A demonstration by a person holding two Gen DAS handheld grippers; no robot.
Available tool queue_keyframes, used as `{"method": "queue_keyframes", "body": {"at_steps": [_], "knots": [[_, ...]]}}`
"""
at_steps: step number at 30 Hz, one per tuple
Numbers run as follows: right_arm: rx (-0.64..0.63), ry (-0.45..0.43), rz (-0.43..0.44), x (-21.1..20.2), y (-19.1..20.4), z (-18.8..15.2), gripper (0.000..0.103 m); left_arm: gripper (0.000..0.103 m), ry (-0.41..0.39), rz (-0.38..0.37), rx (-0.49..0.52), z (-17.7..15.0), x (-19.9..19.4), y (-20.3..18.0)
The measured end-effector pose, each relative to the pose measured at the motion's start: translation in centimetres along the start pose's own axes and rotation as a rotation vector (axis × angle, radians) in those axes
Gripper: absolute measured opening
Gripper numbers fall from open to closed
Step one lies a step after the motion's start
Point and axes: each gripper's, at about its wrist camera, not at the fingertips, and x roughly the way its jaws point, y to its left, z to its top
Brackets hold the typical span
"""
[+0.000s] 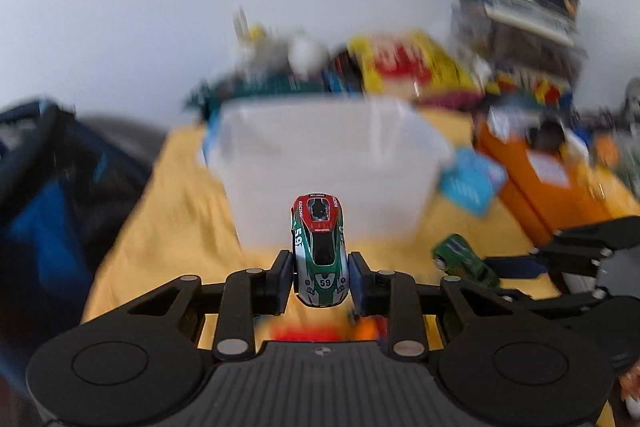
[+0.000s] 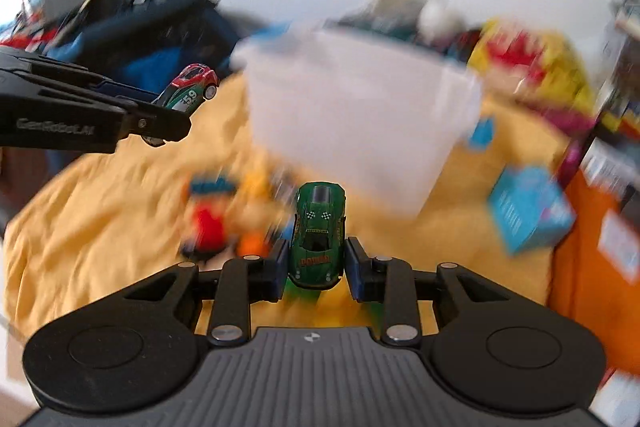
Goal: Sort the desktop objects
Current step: 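Carry both cars over the white bin and open both tools to drop them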
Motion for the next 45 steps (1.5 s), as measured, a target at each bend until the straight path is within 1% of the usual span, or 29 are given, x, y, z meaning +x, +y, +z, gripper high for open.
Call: {"method": "queue_keyframes", "body": {"at_steps": [4, 6, 9, 12, 15, 18, 22, 25, 27, 29, 32, 34, 36, 37, 38, 39, 41, 42, 45], "knots": [[0.003, -0.084, -0.055, 0.3, -1.2, 4.9, 0.033, 0.033, -0.057, -0.009, -0.005, 4.9, 1.7, 0.8], [0.016, -0.113, -0.072, 0.9, -1.8, 7.0, 0.033, 0.033, -0.083, 0.002, 0.018, 6.9, 2.8, 1.0], [0.06, -0.133, -0.094, 3.0, -2.9, 9.6, 0.033, 0.033, -0.086, 0.022, 0.052, 8.8, 5.6, 1.0], [0.105, -0.117, -0.108, 5.6, -4.1, 11.4, 0.033, 0.033, -0.046, 0.055, 0.086, 10.1, 9.3, 1.0], [0.12, -0.087, -0.138, 8.1, -5.2, 12.4, 0.033, 0.033, 0.005, 0.065, 0.081, 10.6, 12.8, 1.3], [0.136, -0.046, -0.151, 10.1, -5.8, 12.3, 0.033, 0.033, 0.049, 0.047, 0.065, 10.1, 15.1, 1.8], [0.131, 0.003, -0.167, 11.9, -5.8, 11.7, 0.033, 0.033, 0.082, 0.065, 0.091, 9.7, 17.2, 1.6], [0.149, 0.003, -0.184, 12.4, -5.9, 11.4, 0.035, 0.034, 0.116, 0.071, 0.054, 9.7, 17.8, 1.9], [0.14, -0.008, -0.187, 12.1, -5.8, 11.5, 0.035, 0.036, 0.118, 0.089, 0.049, 9.8, 17.5, 2.1], [0.113, -0.02, -0.195, 11.7, -5.5, 11.7, 0.035, 0.044, 0.105, 0.101, 0.065, 10.1, 17.1, 2.1], [0.108, -0.048, -0.185, 10.4, -5.3, 12.0, 0.035, 0.047, 0.087, 0.124, 0.067, 10.3, 15.5, 2.2], [0.101, -0.081, -0.182, 8.7, -5.1, 11.8, 0.035, 0.047, 0.069, 0.118, 0.062, 10.3, 13.8, 2.4], [0.089, -0.11, -0.175, 6.8, -5.0, 11.4, 0.035, 0.054, 0.031, 0.119, 0.055, 9.6, 11.2, 2.8], [0.086, -0.123, -0.168, 5.9, -4.9, 10.9, 0.036, 0.065, 0.008, 0.114, 0.049, 8.7, 9.6, 3.0], [0.088, -0.129, -0.16, 5.1, -4.9, 10.4, 0.036, 0.072, -0.003, 0.108, 0.042, 8.0, 8.6, 3.2], [0.092, -0.128, -0.145, 4.3, -4.8, 9.6, 0.036, 0.073, -0.021, 0.095, 0.024, 6.6, 7.0, 3.3], [0.088, -0.109, -0.111, 3.3, -4.3, 7.5, 0.037, 0.074, -0.021, 0.068, -0.005, 3.9, 5.1, 3.4], [0.079, -0.089, -0.095, 3.0, -4.0, 6.4, 0.037, 0.074, -0.002, 0.049, -0.019, 2.0, 4.3, 3.3], [0.041, -0.02, -0.072, 2.6, -3.0, 2.5, 0.036, 0.074, 0.076, 0.027, -0.028, -2.2, 3.2, 2.1]]}}
